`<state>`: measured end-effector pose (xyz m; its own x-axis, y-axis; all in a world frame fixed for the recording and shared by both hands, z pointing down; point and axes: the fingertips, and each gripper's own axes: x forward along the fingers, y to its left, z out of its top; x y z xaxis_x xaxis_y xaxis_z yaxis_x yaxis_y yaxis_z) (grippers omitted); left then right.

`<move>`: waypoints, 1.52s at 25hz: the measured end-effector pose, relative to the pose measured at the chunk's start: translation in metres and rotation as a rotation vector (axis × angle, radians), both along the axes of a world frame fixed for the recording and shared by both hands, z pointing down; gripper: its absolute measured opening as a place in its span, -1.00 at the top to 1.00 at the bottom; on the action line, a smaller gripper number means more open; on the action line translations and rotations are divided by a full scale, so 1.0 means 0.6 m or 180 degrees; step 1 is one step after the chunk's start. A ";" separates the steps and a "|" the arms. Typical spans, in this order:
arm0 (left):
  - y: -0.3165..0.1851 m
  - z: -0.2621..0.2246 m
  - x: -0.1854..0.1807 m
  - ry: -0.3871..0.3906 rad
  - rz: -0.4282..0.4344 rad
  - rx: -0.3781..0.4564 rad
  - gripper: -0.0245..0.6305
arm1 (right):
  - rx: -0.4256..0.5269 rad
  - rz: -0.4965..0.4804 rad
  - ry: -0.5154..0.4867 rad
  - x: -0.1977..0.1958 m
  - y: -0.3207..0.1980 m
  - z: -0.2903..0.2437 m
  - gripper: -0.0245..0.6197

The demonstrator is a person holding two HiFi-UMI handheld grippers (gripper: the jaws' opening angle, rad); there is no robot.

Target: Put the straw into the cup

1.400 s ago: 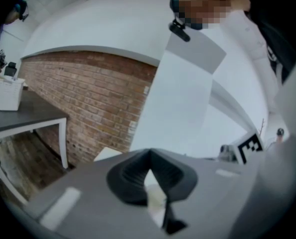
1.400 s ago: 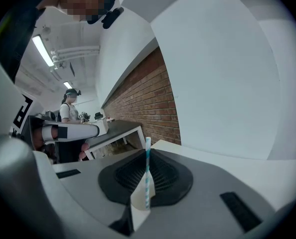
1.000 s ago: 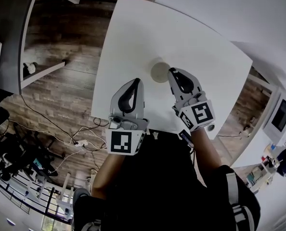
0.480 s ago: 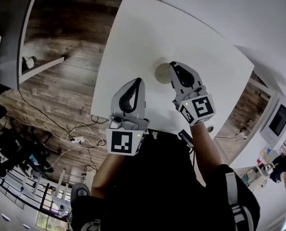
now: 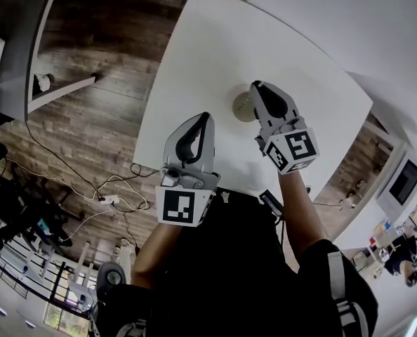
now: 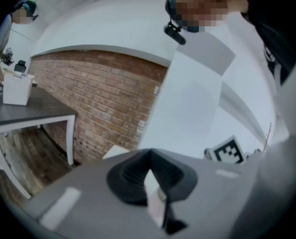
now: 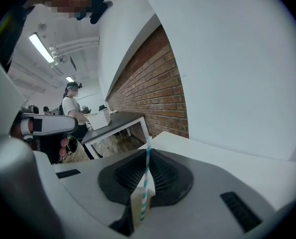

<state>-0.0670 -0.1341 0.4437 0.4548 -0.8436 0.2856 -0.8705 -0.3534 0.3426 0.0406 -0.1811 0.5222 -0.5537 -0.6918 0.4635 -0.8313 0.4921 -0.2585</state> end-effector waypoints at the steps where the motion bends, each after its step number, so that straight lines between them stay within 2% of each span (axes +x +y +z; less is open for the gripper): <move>1: 0.001 0.000 -0.001 0.0002 -0.0004 -0.0004 0.91 | -0.0004 0.0002 0.0003 0.000 -0.003 0.002 0.85; 26: 0.019 -0.001 -0.017 -0.0055 -0.0085 0.0017 0.91 | -0.0143 0.0021 -0.0153 0.007 -0.025 0.017 0.84; 31: 0.023 0.000 -0.020 -0.0030 -0.0109 -0.0008 0.91 | -0.0100 0.0063 -0.0201 0.010 -0.026 0.011 0.61; 38: 0.037 -0.016 -0.015 -0.0088 -0.0026 0.0091 0.91 | 0.0020 0.0122 -0.0219 0.024 -0.012 -0.021 0.54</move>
<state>-0.0761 -0.1120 0.4340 0.4402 -0.8552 0.2736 -0.8824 -0.3555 0.3083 0.0550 -0.1883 0.5095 -0.5572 -0.7159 0.4208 -0.8299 0.4621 -0.3127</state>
